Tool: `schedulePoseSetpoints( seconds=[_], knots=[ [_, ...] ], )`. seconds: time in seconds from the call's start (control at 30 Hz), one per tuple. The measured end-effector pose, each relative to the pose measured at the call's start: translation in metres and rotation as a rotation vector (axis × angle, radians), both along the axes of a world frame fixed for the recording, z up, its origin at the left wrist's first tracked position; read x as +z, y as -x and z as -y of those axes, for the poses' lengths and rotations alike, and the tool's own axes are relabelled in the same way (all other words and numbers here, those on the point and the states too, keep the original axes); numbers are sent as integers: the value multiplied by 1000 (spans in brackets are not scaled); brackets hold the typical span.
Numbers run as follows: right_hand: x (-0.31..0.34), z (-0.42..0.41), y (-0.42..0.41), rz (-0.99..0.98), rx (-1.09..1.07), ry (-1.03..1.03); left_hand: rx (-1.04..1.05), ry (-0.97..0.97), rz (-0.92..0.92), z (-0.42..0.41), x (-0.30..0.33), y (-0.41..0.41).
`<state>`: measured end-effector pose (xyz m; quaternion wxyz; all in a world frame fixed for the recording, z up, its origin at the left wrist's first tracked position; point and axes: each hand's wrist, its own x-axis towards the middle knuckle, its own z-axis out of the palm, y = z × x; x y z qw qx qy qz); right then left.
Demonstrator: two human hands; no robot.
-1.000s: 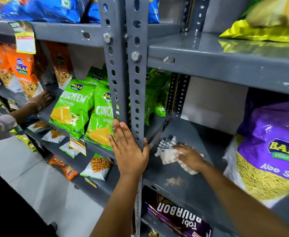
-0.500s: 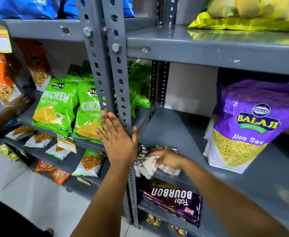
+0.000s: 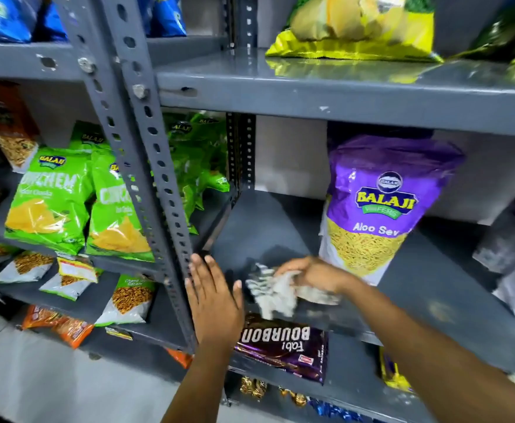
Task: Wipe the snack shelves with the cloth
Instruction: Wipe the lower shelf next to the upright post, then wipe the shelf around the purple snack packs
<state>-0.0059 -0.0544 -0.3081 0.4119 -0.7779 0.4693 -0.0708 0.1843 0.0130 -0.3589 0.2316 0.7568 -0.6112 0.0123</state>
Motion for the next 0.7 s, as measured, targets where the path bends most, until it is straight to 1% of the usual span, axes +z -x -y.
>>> schedulePoseSetpoints(
  seconds=[0.07, 0.1, 0.17, 0.2, 0.27, 0.37, 0.43, 0.5, 0.6, 0.67, 0.7],
  knots=[
    [-24, -7, -17, 10, 53, 42, -82, 1, 73, -4, -8, 11],
    [-35, -12, -16, 0, 58, 99, -105, 12, 96, -2, -11, 14],
    [-44, -19, 4, -44, 37, 178, -108, 26, 98, 4, -13, 17],
    [-43, -24, 18, -39, 26, 178, -122, 7, 98, 7, -13, 20],
    [-44, -36, 46, -14, 19, 157, -163, -41, 85, 12, -12, 29],
    [-42, -54, 89, 21, -28, 111, -205, -189, 39, 21, -9, 54],
    [-35, -61, 118, 0, -36, 13, -246, -267, 71, 25, -10, 73],
    [-29, -61, 133, -43, -60, -14, -270, -305, 79, 29, -12, 88],
    [-35, -66, 128, 30, -119, 53, -269, -306, 36, 39, -12, 113],
    [-47, -78, 130, -11, -102, 169, -247, -325, -3, 44, -12, 126],
    [-48, -84, 139, -16, -100, 183, -225, -334, -16, 46, -13, 131]
  ],
)
